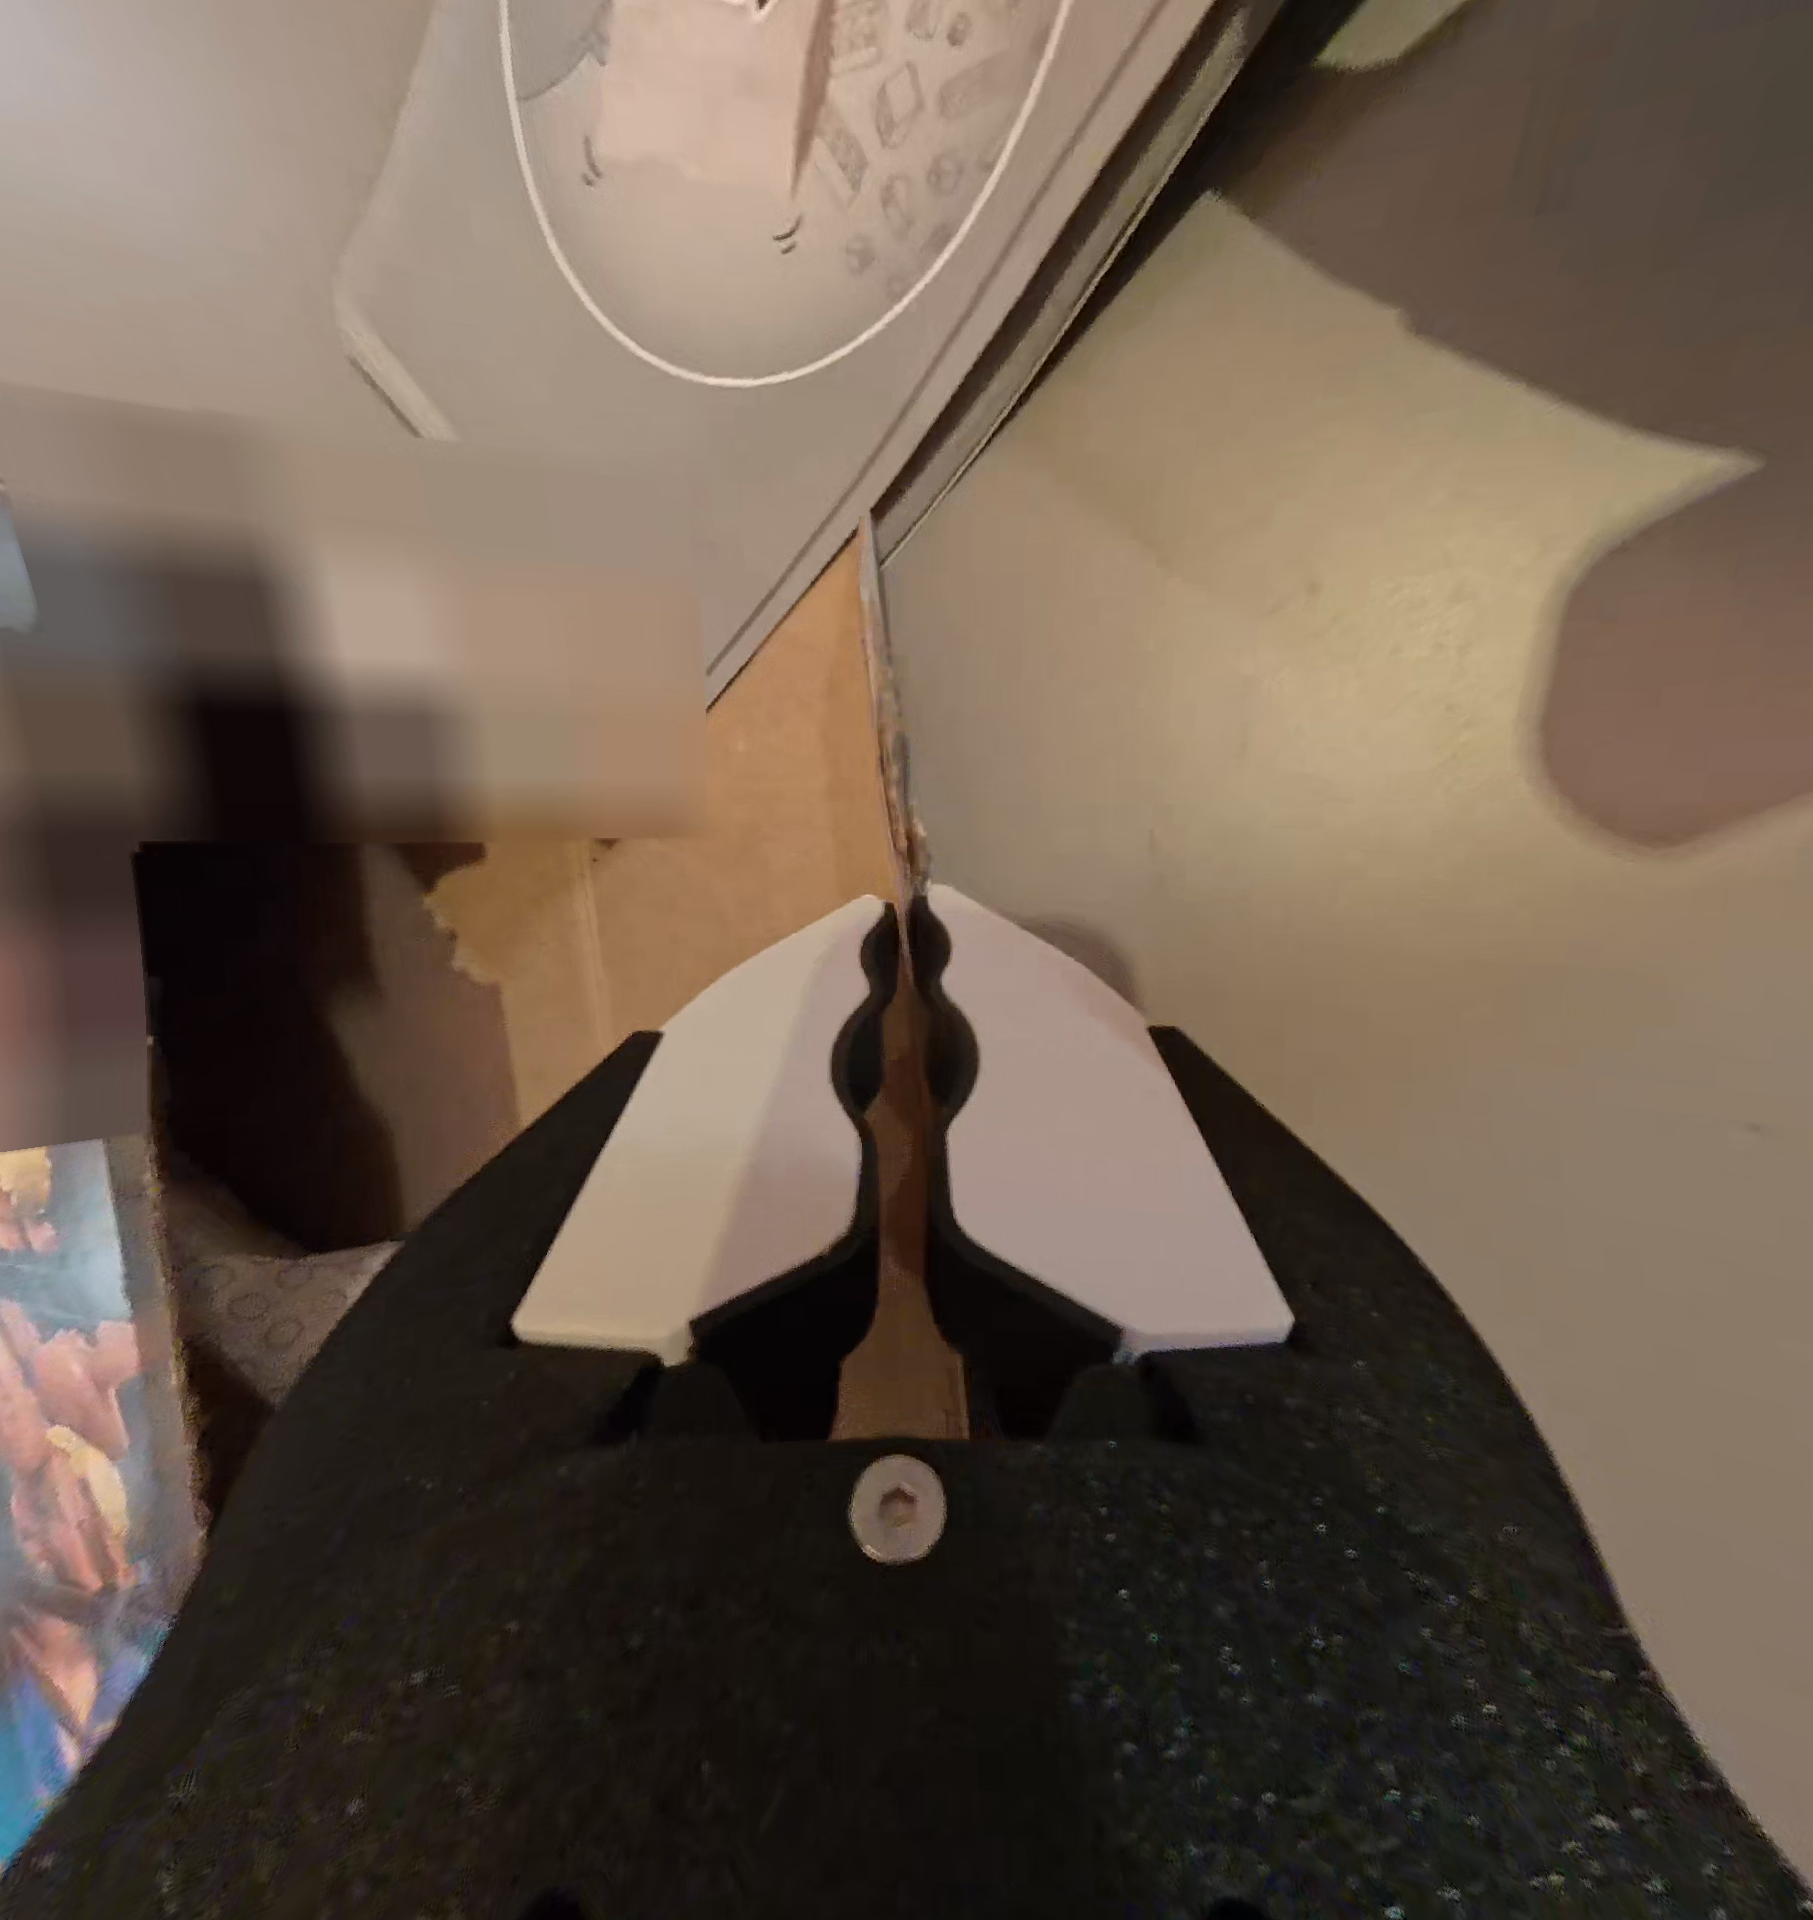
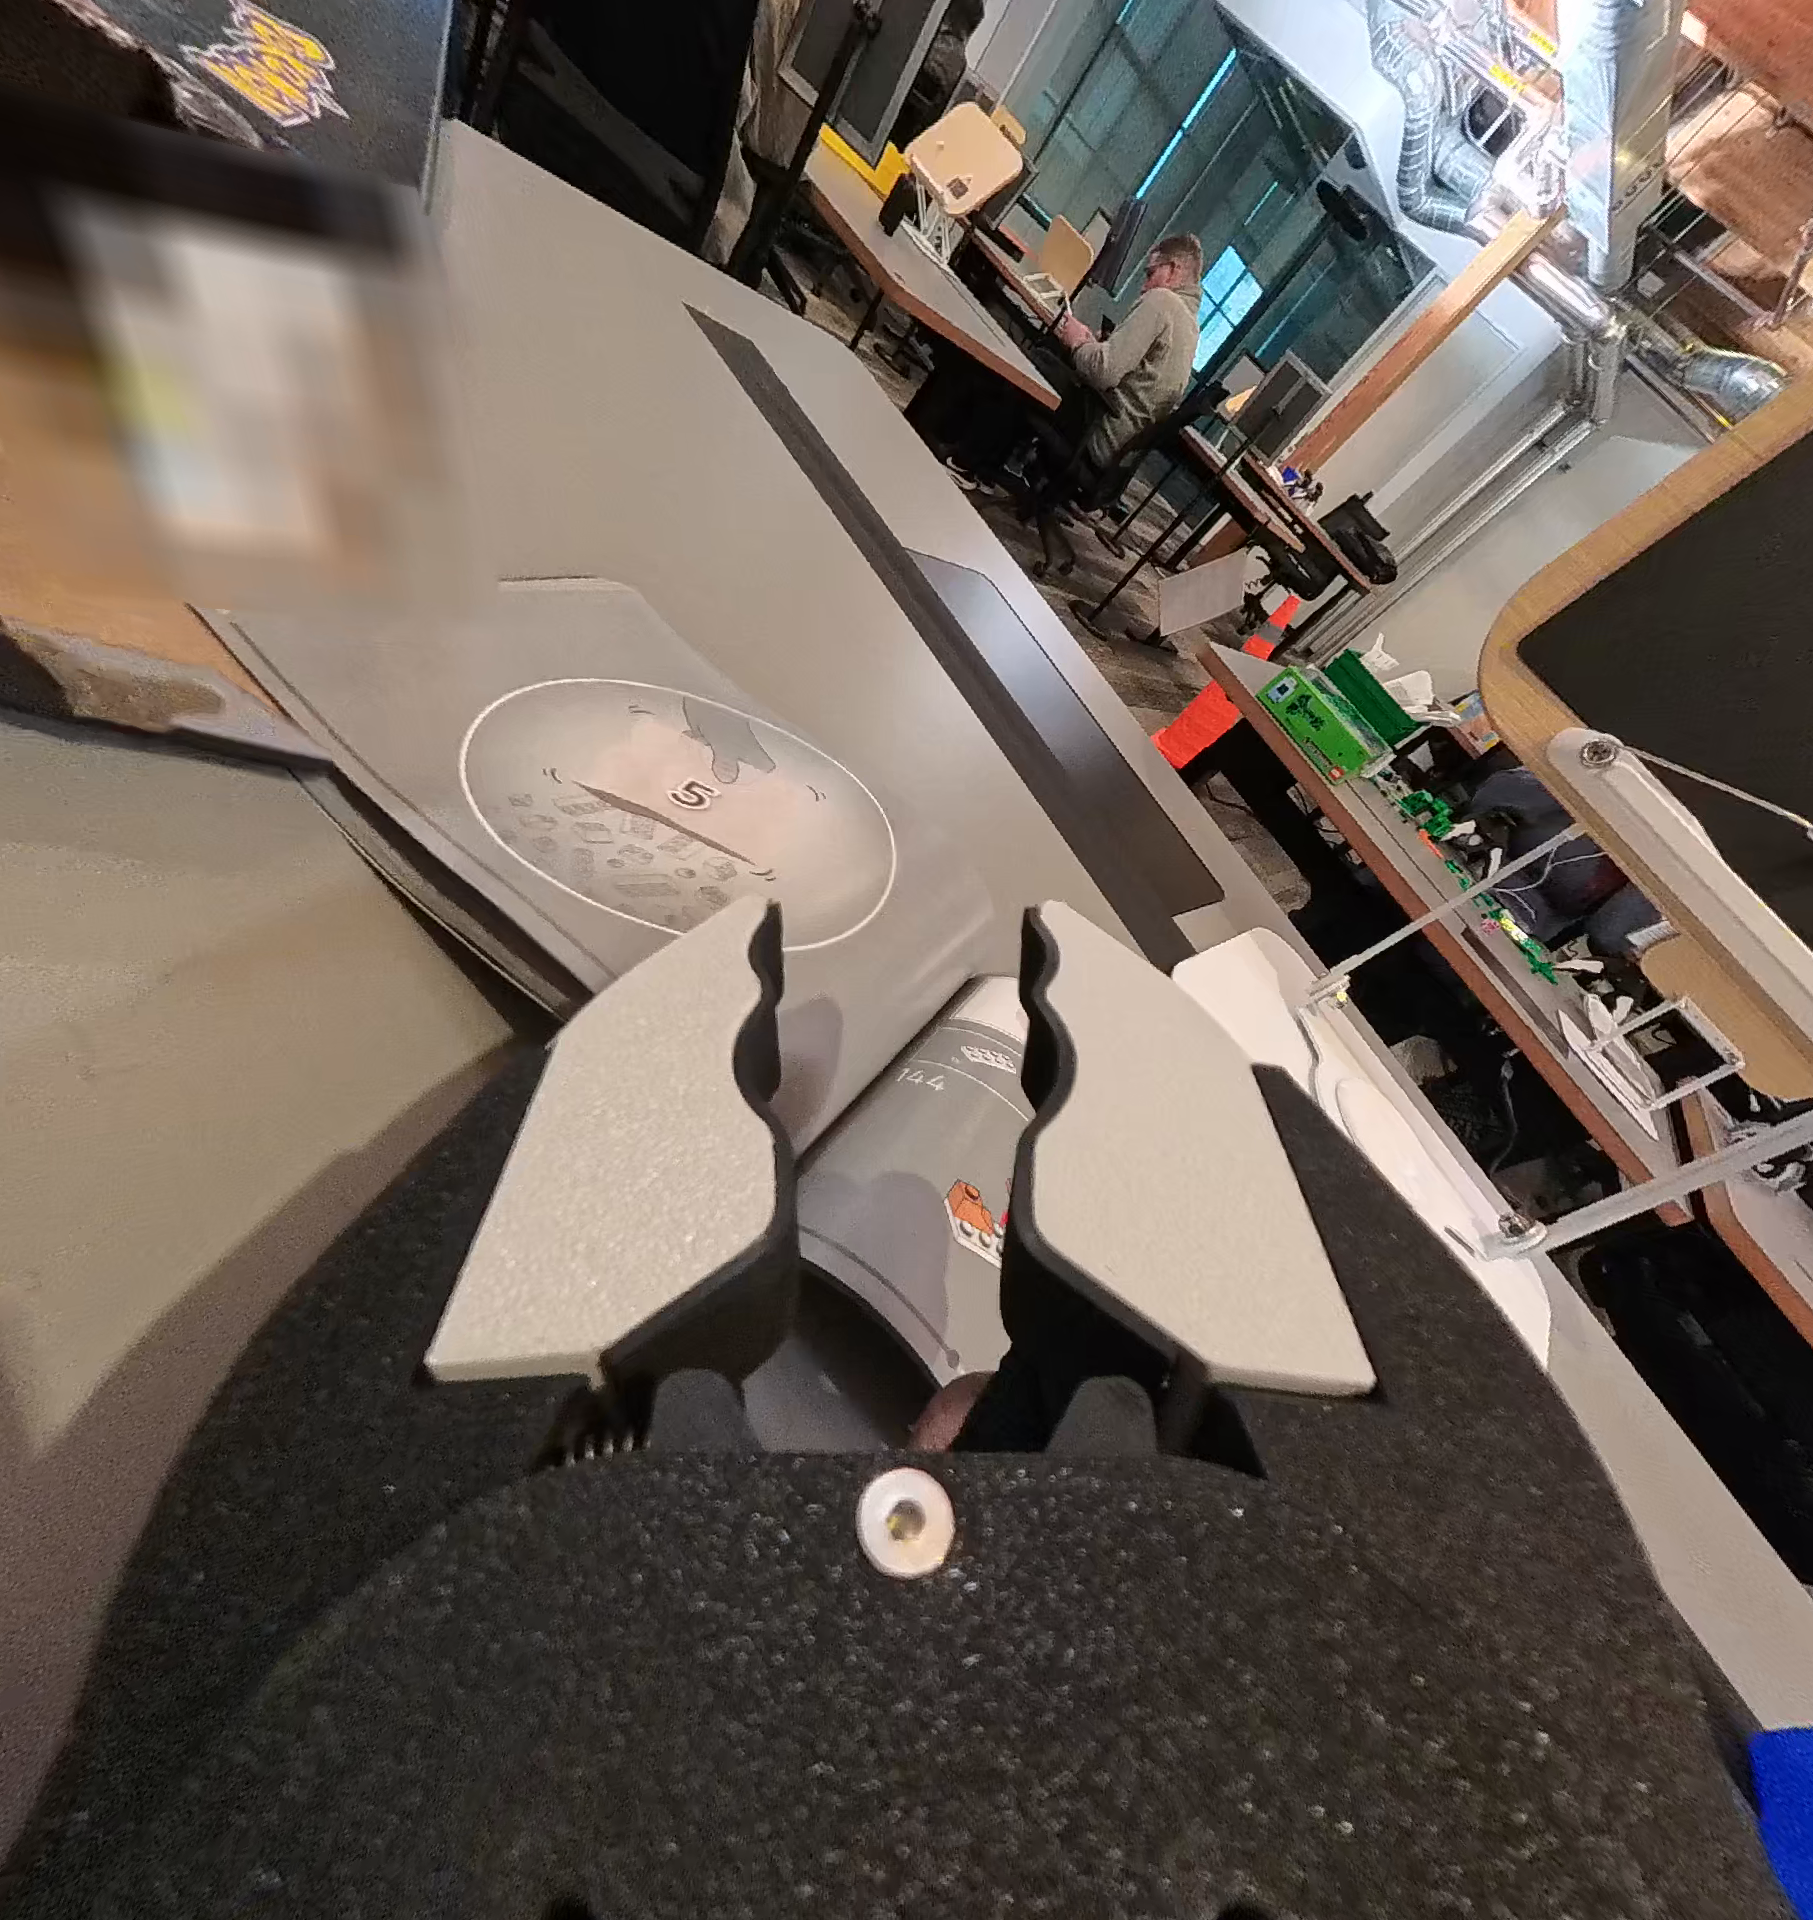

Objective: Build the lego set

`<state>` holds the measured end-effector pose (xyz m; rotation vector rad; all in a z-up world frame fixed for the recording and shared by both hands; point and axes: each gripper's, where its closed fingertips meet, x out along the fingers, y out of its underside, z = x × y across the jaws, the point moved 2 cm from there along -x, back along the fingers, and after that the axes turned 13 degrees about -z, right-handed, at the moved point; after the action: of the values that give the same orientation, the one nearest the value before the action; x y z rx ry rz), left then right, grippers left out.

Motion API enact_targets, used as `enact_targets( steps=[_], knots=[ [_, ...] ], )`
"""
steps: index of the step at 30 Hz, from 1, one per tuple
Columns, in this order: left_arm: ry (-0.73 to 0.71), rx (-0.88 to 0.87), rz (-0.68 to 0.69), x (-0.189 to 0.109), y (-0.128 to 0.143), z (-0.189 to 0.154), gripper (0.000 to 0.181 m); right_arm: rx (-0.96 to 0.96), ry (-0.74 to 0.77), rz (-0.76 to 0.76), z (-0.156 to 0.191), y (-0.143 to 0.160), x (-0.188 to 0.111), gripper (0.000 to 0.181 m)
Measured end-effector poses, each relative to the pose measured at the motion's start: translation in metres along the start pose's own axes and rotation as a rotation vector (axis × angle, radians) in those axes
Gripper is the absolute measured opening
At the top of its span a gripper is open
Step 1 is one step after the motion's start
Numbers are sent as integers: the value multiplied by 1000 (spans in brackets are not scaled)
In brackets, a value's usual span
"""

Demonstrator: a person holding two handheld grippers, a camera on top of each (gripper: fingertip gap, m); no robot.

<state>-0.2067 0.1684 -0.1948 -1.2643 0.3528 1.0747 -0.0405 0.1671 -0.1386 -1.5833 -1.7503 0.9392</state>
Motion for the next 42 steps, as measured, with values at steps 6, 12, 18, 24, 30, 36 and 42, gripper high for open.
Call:
enact_targets(
  steps=[6,12,18,24,30,36,42],
  knots=[
    [-34,-65,-39,-25,-3,21,2,6,0,12,-1,3,0,44],
    [-57,-75,-37,-40,-9,33,2,11,10,32,-3,6,0,43],
    [-92,-106,-81,-47,-21,52,2,13,11,42,-3,8,0,43],
    [-66,-77,-94,-43,-33,48,2,23,11,49,-4,10,1,42],
    [25,-45,-4,-10,-18,21,3,25,10,52,-3,11,0,42],
    [101,-91,-55,-10,-17,9,16,56,25,35,-11,8,-16,43],
    [215,-221,-547,-39,-93,4,43,247,51,34,-31,17,-38,43]
  ],
)
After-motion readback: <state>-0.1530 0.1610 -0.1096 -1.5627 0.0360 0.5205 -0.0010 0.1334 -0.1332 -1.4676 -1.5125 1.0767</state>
